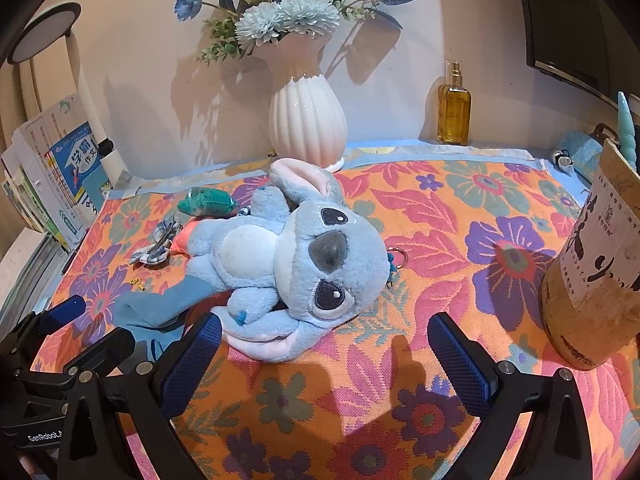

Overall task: Organize soft objects
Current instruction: 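Move the right tool to the blue Stitch plush while the left tool approaches the blue cloth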

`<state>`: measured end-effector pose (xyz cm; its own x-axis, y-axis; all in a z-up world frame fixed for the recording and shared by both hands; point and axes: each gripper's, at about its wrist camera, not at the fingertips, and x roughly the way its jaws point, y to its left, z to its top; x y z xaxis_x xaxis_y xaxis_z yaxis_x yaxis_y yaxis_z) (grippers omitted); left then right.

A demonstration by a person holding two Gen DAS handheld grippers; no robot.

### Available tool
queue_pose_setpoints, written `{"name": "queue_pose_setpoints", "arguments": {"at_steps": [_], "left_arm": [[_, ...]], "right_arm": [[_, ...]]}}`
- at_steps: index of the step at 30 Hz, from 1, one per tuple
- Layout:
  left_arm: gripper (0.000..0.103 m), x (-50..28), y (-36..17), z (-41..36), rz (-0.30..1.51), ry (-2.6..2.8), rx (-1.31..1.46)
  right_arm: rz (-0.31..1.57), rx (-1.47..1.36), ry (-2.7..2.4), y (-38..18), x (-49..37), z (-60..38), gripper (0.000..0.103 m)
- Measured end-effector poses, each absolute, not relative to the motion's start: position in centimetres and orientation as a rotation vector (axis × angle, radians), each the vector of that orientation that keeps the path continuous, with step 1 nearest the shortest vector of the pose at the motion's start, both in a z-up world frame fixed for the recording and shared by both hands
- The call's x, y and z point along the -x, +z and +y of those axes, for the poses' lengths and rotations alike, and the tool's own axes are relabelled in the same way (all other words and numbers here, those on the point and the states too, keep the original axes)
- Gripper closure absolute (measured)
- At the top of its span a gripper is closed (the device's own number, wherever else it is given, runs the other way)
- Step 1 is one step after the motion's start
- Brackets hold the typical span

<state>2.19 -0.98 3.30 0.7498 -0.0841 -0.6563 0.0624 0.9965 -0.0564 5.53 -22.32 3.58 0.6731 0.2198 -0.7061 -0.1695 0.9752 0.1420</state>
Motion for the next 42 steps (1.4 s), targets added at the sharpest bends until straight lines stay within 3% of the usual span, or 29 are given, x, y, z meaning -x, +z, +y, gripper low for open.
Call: {"name": "queue_pose_setpoints", "arguments": {"at_steps": [42], "left_arm": [[0.001,-2.13,3.0,-0.64,0.717,-0.069,0.03]], "right_arm": [[0.805,-0.072,0.215,3.4,-5.53,-22.43,0.0]]}}
